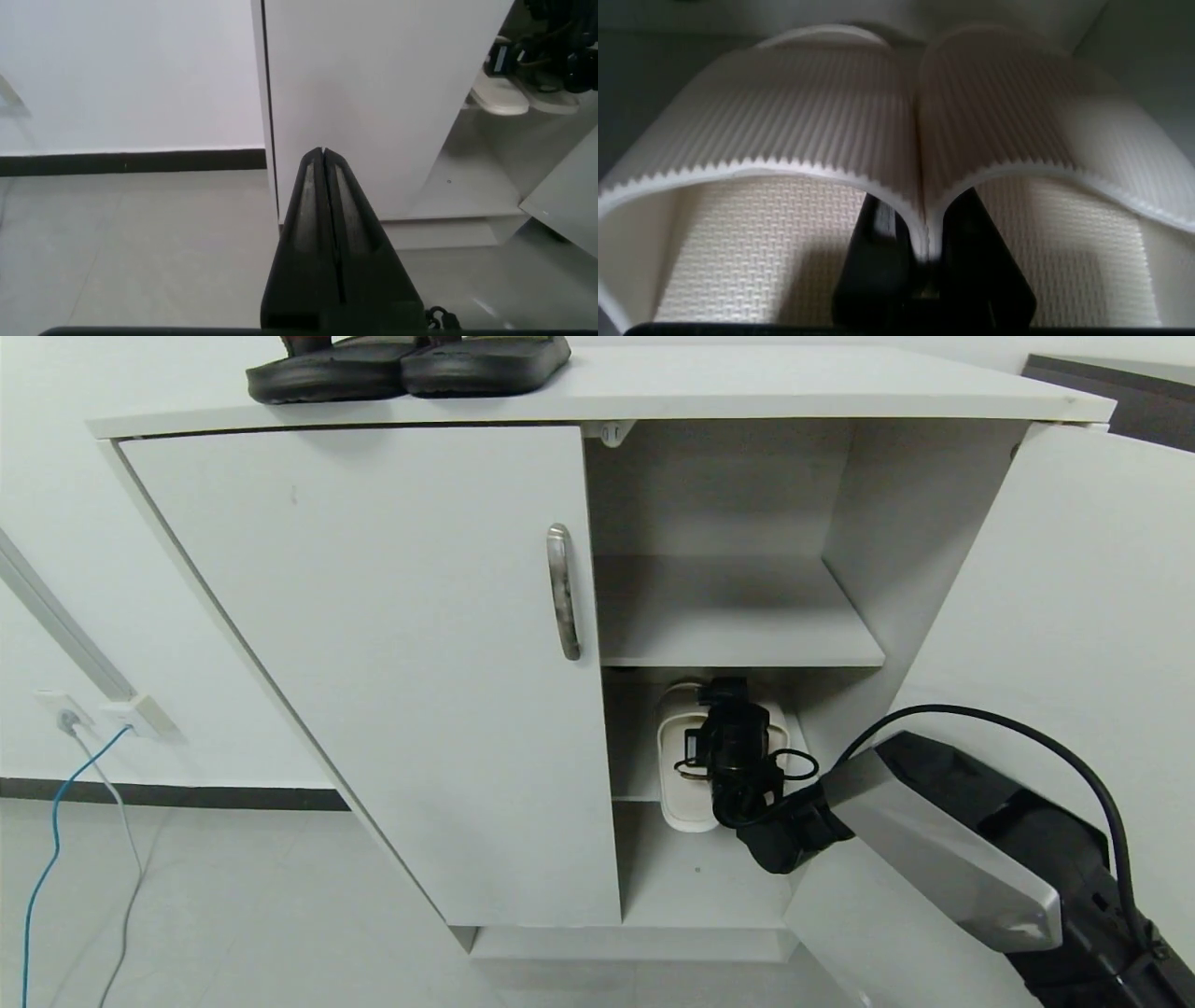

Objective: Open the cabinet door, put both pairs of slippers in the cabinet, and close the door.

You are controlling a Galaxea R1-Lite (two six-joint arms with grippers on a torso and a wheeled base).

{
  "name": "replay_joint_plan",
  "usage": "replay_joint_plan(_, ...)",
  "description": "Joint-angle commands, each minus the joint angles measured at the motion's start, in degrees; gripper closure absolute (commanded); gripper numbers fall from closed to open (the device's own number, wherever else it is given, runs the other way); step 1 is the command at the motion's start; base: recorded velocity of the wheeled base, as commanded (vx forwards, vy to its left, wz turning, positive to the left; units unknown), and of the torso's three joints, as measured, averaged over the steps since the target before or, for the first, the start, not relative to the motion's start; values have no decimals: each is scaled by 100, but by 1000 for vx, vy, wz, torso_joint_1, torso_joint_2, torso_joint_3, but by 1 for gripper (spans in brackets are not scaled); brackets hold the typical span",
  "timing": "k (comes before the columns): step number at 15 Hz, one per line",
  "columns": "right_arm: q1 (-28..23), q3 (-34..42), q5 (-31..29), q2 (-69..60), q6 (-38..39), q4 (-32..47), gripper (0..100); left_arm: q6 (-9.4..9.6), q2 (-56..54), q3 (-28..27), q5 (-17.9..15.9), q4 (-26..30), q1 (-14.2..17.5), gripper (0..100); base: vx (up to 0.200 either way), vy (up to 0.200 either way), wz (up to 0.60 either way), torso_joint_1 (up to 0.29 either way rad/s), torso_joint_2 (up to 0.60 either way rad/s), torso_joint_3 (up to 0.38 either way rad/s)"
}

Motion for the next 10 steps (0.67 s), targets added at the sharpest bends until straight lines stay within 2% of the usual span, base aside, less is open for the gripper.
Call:
replay_joint_plan(1,40,111,8,-140,-8,-21,100,-5,9,2,-1,0,-1,100,0,0,0,0,0,0)
replay_joint_plan(10,-109,-592,166,282,-43,199,100,-5,9,2,-1,0,-1,100,0,0,0,0,0,0)
